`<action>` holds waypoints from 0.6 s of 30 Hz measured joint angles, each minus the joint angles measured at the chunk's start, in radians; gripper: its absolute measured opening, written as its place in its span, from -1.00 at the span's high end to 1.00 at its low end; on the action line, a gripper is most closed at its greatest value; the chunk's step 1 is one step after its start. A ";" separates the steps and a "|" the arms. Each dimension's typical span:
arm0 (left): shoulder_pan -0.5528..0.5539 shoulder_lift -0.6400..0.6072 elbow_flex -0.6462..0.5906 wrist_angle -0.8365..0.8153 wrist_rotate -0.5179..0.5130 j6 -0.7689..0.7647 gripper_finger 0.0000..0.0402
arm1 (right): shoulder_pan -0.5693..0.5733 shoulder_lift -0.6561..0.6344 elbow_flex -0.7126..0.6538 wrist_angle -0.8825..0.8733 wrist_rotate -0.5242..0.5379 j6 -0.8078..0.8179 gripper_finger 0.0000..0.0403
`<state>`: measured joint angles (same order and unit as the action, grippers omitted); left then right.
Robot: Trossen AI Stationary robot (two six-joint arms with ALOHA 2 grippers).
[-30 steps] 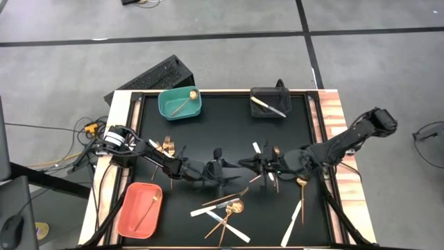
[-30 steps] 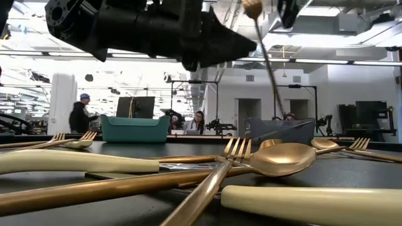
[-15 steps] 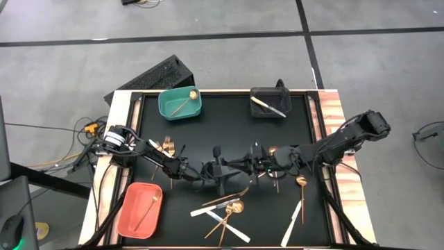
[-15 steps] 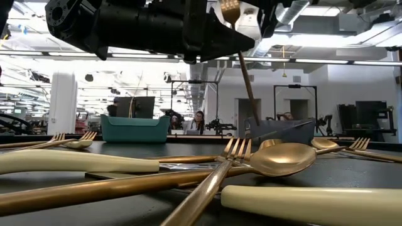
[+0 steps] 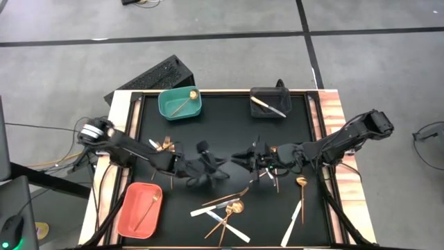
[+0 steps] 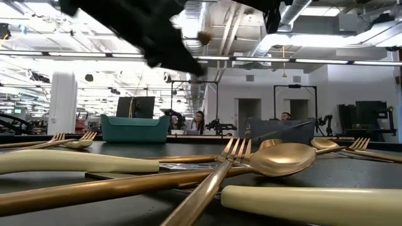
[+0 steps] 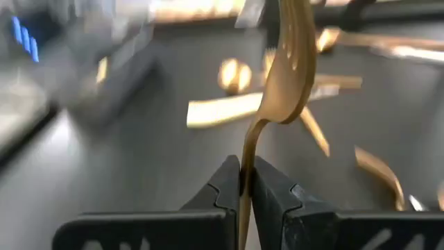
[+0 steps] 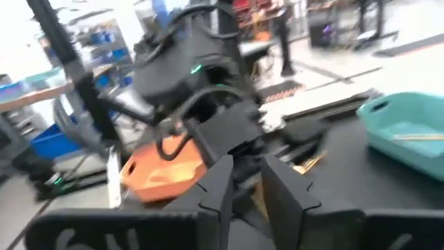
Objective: Sort silverware by color (type)
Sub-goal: Put the gold fork into the orange bin
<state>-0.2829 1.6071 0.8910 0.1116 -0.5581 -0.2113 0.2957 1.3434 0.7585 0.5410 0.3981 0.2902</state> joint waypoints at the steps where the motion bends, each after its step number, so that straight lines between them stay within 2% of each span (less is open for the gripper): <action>1: -0.012 -0.036 0.014 -0.126 0.008 -0.090 0.97 | -0.004 -0.003 0.000 -0.006 0.021 -0.001 0.49; 4: -0.066 -0.148 0.084 -0.482 0.027 -0.325 0.96 | -0.024 -0.007 0.000 -0.055 0.053 -0.002 0.45; 8: -0.169 -0.266 0.171 -0.826 0.100 -0.597 0.95 | -0.054 -0.008 0.000 -0.098 0.053 0.020 0.44; 12: -0.285 -0.351 0.204 -0.995 0.179 -0.861 0.95 | -0.063 -0.007 0.000 -0.131 0.053 0.023 0.44; 18: -0.517 -0.366 0.145 -1.105 0.189 -1.297 0.95 | -0.046 -0.007 0.000 -0.150 0.053 0.023 0.44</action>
<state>-0.7997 1.2409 1.0357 -0.9937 -0.3689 -1.5082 0.2496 1.3361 0.7582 0.3910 0.4507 0.3134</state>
